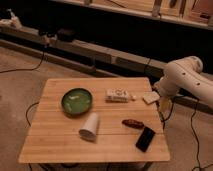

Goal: Place the white sponge in the ceramic bowl

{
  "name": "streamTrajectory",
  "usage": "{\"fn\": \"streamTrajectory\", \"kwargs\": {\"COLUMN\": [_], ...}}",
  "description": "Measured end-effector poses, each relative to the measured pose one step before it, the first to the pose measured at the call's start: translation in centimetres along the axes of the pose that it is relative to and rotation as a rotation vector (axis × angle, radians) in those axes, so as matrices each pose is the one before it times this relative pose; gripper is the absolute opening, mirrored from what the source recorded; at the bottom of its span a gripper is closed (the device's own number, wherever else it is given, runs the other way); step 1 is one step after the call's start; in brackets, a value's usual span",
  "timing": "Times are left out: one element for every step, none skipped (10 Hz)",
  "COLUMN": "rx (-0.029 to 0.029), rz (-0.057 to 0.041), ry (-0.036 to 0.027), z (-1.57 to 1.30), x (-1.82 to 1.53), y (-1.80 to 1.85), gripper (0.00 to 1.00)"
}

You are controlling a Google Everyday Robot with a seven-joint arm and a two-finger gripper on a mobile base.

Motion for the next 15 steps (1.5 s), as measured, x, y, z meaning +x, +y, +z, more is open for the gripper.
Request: {"fn": "streamTrajectory", "kwargs": {"rx": [-0.00006, 0.00004, -0.00004, 0.00003, -0.00001, 0.00004, -0.00003, -0.00001, 0.00066, 0.00091, 0.00443, -0.00329, -0.00715, -0.00823, -0.00949], "rz": [0.00003, 0.0, -0.00001, 0.00002, 0.00001, 0.00002, -0.00005, 0.00004, 0.00056, 0.00327, 0.01434, 0.02728, 0.02309, 0.02195, 0.01664], "ry": [0.0, 0.0, -0.00002, 0.0, -0.00001, 0.00002, -0.00003, 0.00006, -0.00006, -0.00072, 0.00027, -0.00347, -0.00639, -0.00426, -0.00203], "z": [0.002, -0.001, 0.002, -0.001, 0.001, -0.003, 0.002, -0.001, -0.02, -0.035, -0.044, 0.117, 0.253, 0.329, 0.487], "x": [0.001, 0.0, 0.0, 0.001, -0.001, 0.0, -0.002, 0.004, 0.013, 0.075, 0.508, 0.882, 0.771, 0.761, 0.694], "y": [0.003, -0.001, 0.001, -0.001, 0.0, -0.001, 0.001, 0.001, -0.035, -0.108, -0.521, -0.637, -0.519, -0.543, -0.542], "gripper": [0.8, 0.8, 0.8, 0.8, 0.8, 0.8, 0.8, 0.8, 0.8, 0.8, 0.8, 0.8, 0.8, 0.8, 0.8]}}
